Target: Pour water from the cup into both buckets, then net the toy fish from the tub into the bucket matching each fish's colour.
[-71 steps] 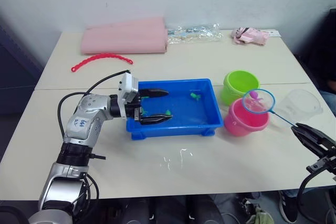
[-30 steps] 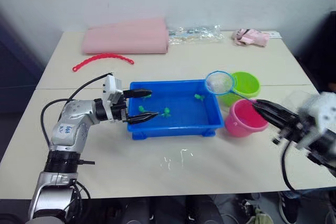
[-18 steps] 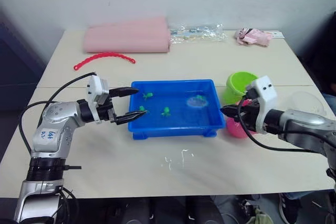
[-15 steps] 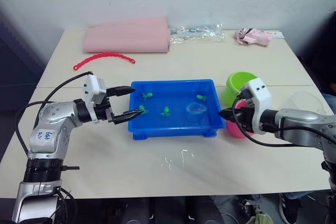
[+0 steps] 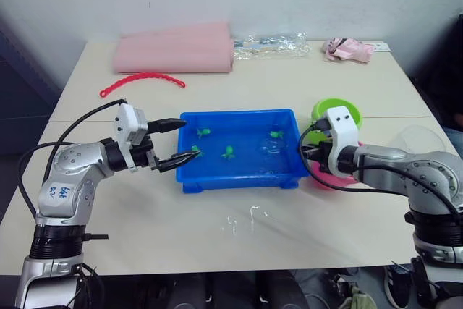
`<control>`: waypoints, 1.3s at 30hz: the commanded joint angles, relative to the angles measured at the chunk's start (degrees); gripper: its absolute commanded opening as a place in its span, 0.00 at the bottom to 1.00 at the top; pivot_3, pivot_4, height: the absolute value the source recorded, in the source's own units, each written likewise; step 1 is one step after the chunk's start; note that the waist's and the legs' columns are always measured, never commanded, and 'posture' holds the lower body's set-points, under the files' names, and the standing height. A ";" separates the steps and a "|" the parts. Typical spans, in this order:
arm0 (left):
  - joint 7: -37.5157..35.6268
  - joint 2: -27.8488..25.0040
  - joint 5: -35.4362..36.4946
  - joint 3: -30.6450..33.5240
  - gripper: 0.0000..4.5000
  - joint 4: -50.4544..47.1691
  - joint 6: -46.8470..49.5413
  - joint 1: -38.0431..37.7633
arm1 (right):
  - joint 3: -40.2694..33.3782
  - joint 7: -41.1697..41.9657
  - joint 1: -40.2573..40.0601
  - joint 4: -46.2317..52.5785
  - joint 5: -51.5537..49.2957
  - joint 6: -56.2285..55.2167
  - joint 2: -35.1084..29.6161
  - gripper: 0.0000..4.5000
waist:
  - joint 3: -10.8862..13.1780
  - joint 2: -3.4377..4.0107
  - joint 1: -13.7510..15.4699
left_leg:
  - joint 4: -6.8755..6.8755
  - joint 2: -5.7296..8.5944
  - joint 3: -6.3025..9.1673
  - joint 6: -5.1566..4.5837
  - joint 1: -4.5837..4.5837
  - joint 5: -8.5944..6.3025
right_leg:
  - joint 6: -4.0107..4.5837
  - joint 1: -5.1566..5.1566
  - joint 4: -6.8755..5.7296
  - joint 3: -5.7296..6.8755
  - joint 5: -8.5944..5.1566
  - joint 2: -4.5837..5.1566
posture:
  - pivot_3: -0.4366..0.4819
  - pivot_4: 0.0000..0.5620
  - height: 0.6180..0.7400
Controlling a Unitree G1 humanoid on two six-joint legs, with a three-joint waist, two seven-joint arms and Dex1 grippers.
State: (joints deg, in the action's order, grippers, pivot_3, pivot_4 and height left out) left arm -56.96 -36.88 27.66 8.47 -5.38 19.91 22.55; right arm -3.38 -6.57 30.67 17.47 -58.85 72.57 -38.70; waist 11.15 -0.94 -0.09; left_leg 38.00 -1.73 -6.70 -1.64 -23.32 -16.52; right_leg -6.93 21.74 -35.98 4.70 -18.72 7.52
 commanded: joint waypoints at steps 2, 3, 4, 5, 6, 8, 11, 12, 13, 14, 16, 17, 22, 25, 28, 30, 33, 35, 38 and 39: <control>0.37 -0.07 1.20 0.65 0.99 -1.83 -0.05 0.35 | -0.82 4.33 -3.19 6.45 5.29 -5.03 -0.72 0.00 | 0.00 0.00 -0.07 | -0.02 0.01 -0.02 0.00 0.00 0.00 | 0.00 0.00 0.01 -0.01 0.00 0.00 | 0.48 0.27 1.00; 0.34 -0.02 1.18 0.55 0.99 -1.72 -0.07 0.44 | -0.77 5.64 -4.20 7.70 6.44 -6.32 -1.10 0.00 | 0.00 0.00 -0.07 | -0.03 0.00 -0.02 0.00 0.00 -0.01 | 0.00 0.00 0.01 -0.02 0.00 -0.01 | 0.48 0.27 1.00; 0.26 0.04 1.18 0.42 0.99 -1.54 -0.07 0.58 | -0.83 6.72 -5.33 8.87 7.60 -7.58 -1.38 0.00 | 0.00 0.00 -0.06 | -0.04 0.00 -0.03 0.00 0.00 -0.01 | 0.00 0.01 0.01 -0.02 0.00 -0.01 | 0.48 0.27 1.00; 0.14 0.13 1.18 0.25 0.99 -1.31 -0.09 0.77 | -1.09 7.87 -6.83 10.06 8.84 -9.22 -1.54 0.00 | 0.00 0.00 -0.04 | -0.05 0.00 -0.03 0.00 0.00 -0.01 | 0.00 0.01 0.02 -0.02 0.00 -0.01 | 0.48 0.27 1.00; -0.03 0.24 1.18 0.06 0.99 -1.03 -0.10 1.00 | -1.51 8.94 -8.43 11.16 9.87 -10.73 -1.63 0.00 | 0.00 0.00 -0.04 | -0.05 0.00 -0.03 0.00 0.00 -0.01 | -0.01 0.01 0.02 -0.01 0.00 -0.02 | 0.48 0.27 1.00; -0.40 0.41 1.08 -0.32 0.99 -0.43 -0.20 1.50 | -2.51 10.57 -11.01 12.85 11.29 -13.01 -1.41 0.00 | 0.00 0.00 -0.04 | -0.05 0.00 -0.04 0.00 0.00 -0.01 | -0.01 0.01 0.03 -0.02 0.00 -0.03 | 0.48 0.27 1.00; -1.03 0.80 1.01 -0.94 0.99 0.65 -0.34 2.69 | -5.44 14.82 -15.39 16.14 11.89 -18.69 -0.24 0.00 | 0.00 0.00 0.01 | -0.05 0.00 -0.05 0.00 0.01 -0.01 | -0.03 0.01 0.03 -0.03 0.01 -0.04 | 0.48 0.27 1.00; -1.24 0.92 0.99 -1.10 0.99 1.13 -0.41 3.19 | -6.50 16.26 -16.73 17.16 11.39 -19.86 0.01 0.00 | 0.00 0.00 0.03 | -0.05 0.01 -0.06 0.00 0.02 -0.01 | -0.03 0.01 0.03 -0.04 0.01 -0.04 | 0.48 0.27 1.00; -1.47 1.04 1.01 -1.23 0.99 1.66 -0.49 3.74 | -7.53 16.96 -18.01 17.97 10.92 -20.21 0.12 0.00 | 0.00 0.00 0.02 | -0.05 0.01 -0.06 0.00 0.02 -0.01 | -0.03 0.01 0.03 -0.05 0.01 -0.05 | 0.48 0.27 1.00; -1.64 1.11 1.03 -1.30 0.99 2.04 -0.56 4.10 | -8.19 17.43 -18.85 18.44 10.75 -20.41 0.23 0.00 | 0.00 0.00 0.01 | -0.05 0.00 -0.06 0.00 0.02 -0.01 | -0.03 0.01 0.03 -0.05 0.01 -0.06 | 0.48 0.27 1.00; -2.18 1.30 1.25 -1.53 0.99 3.07 -0.54 5.14 | -9.84 19.54 -21.37 19.94 10.80 -21.94 -0.06 0.00 | 0.00 0.00 0.01 | -0.05 0.00 -0.06 0.00 0.02 -0.02 | -0.03 0.00 0.03 -0.05 0.02 -0.06 | 0.48 0.27 1.00; -2.44 1.44 1.31 -1.69 0.99 3.58 -0.52 5.72 | -10.76 20.61 -22.63 20.66 10.87 -22.68 -0.27 0.00 | 0.00 0.00 0.02 | -0.05 0.00 -0.06 0.00 0.03 -0.02 | -0.03 0.00 0.03 -0.05 0.02 -0.06 | 0.48 0.27 1.00; -3.65 2.85 1.02 -2.63 0.99 6.59 -1.18 9.01 | -14.55 23.93 -27.08 23.46 11.91 -27.53 0.43 0.00 | 0.00 -0.01 0.05 | -0.05 0.01 -0.07 0.00 0.04 -0.02 | -0.04 0.00 0.04 -0.06 0.02 -0.06 | 0.48 0.27 1.00; -3.97 4.19 0.99 -3.16 0.99 8.10 -1.44 11.07 | -16.38 26.49 -30.55 25.46 14.46 -31.73 -0.11 0.00 | 0.00 -0.01 0.13 | -0.05 0.01 -0.06 0.00 0.04 -0.02 | -0.04 -0.01 0.04 -0.06 0.02 -0.08 | 0.48 0.27 1.00; -4.26 5.35 0.64 -3.68 0.99 9.56 -1.71 12.83 | -19.59 28.77 -33.79 26.53 15.88 -35.32 -0.23 0.00 | 0.00 -0.01 0.18 | -0.05 0.04 -0.06 0.00 0.04 -0.02 | -0.06 -0.02 0.04 -0.06 0.03 -0.08 | 0.48 0.27 1.00; -4.09 6.01 0.10 -4.01 0.99 10.58 -2.11 13.87 | -21.88 29.64 -35.11 26.27 17.07 -37.94 0.15 0.00 | 0.00 -0.01 0.19 | -0.04 0.06 -0.07 -0.01 0.04 -0.01 | -0.09 -0.03 0.03 -0.07 0.04 -0.08 | 0.48 0.27 1.00; -3.60 6.77 -0.31 -4.25 0.99 11.90 -2.53 15.15 | -24.31 29.95 -36.43 25.18 18.79 -40.70 0.82 0.00 | 0.00 -0.01 0.19 | -0.02 0.05 -0.07 -0.02 0.05 -0.01 | -0.10 -0.04 0.04 -0.08 0.05 -0.09 | 0.48 0.27 1.00; -3.33 7.33 -0.29 -4.21 0.99 12.41 -2.61 15.80 | -25.86 30.51 -37.12 23.40 20.57 -42.72 0.86 0.00 | 0.00 -0.02 0.14 | -0.02 0.05 -0.07 -0.02 0.06 -0.01 | -0.10 -0.05 0.05 -0.08 0.05 -0.11 | 0.48 0.27 1.00; -2.91 8.10 0.10 -4.27 0.99 12.29 -2.23 16.20 | -27.77 31.66 -37.09 18.38 25.74 -46.91 -0.61 0.00 | 0.00 -0.01 0.13 | -0.02 0.06 -0.08 -0.02 0.07 -0.01 | -0.10 -0.05 0.03 -0.09 0.05 -0.11 | 0.48 0.27 1.00; -2.79 8.25 0.17 -4.29 0.99 12.17 -2.05 16.22 | -28.11 31.93 -36.87 16.91 27.19 -47.98 -1.02 0.00 | 0.00 -0.01 0.13 | -0.02 0.07 -0.09 -0.02 0.07 0.00 | -0.10 -0.05 0.03 -0.09 0.05 -0.10 | 0.48 0.27 1.00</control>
State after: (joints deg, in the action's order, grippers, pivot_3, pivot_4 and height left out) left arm -59.95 -28.81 27.25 3.73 7.69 18.23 37.72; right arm -29.05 24.80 -6.52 35.31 -33.96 27.50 -38.68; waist 11.15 -0.96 0.04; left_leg 37.99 -1.66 -6.80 -1.66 -23.25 -16.52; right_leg -7.04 21.69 -35.95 4.60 -18.67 7.42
